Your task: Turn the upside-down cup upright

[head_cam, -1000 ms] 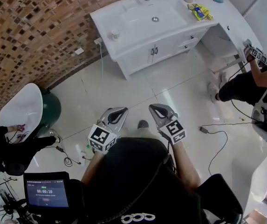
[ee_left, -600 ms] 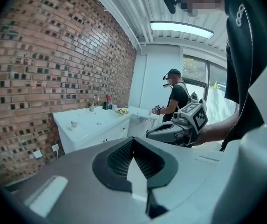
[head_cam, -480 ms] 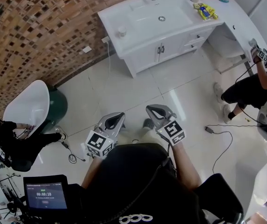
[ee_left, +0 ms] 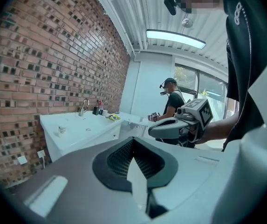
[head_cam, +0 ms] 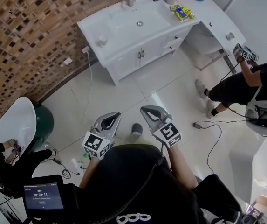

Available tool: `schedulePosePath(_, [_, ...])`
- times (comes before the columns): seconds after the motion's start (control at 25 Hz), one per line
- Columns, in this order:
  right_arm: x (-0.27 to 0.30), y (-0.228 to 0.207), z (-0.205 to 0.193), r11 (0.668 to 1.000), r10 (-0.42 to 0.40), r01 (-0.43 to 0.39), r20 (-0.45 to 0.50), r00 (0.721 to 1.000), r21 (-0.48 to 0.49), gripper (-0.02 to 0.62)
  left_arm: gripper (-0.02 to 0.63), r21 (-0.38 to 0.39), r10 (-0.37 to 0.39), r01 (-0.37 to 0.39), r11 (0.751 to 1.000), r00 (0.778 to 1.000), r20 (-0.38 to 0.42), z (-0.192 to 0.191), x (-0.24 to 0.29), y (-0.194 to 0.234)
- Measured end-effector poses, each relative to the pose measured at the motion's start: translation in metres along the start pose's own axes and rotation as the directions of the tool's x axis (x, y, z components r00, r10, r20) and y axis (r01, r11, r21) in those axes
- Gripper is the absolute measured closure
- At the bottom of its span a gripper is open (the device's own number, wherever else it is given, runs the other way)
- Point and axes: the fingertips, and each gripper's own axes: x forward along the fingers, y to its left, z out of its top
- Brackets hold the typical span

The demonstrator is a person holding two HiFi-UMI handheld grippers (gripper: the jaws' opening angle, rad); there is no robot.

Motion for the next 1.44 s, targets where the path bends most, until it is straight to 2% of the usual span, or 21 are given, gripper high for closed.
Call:
schedulePosePath(0.12, [-0.003,-0.005,0.005,0.999,-0.038,0.038,-0.005,0.999,0.002,0.603,0.591,-0.001,-0.023,0.023,1.000,1.000,0.012,0.002,0.001,0.000])
schedulePosePath(0.24, [0.001,0.000,0.010,0.999,-0.036,0.035,-0.009,0.999,-0.011,0.603,0.591,-0.005,-0.025,0.025,1.000,1.000,0.010,-0.002,-0.002,0.006])
schedulePosePath(0.56, [0.028,0.039,0.035,0.993,0.073,-0.074,-0.024,0.997,-0.087,0.603,0.591,-0.016,0.006,-0.006,1.000,1.000,0.013,0.002,-0.014,0.021])
schedulePosePath(0.84, [0.058,0.085,0.037,0.987,0.127,-0.130,-0.041,0.991,-0.094,0.603,0.591,-0.005,0.022,-0.022,1.000,0.999,0.024,-0.003,-0.047,0.041])
schedulePosePath(1.04, [0.064,0.086,0.035,0.986,0.139,-0.142,-0.034,0.990,-0.092,0.603,0.591,-0.015,0.032,-0.032,0.999,0.999,0.021,-0.004,-0.054,0.043])
schedulePosePath(1.44, [0.061,0.080,0.029,0.992,0.103,-0.105,-0.031,0.994,-0.075,0.603,0.591,-0.002,0.033,-0.033,0.999,0.999,-0.005,-0.014,-0.061,0.042])
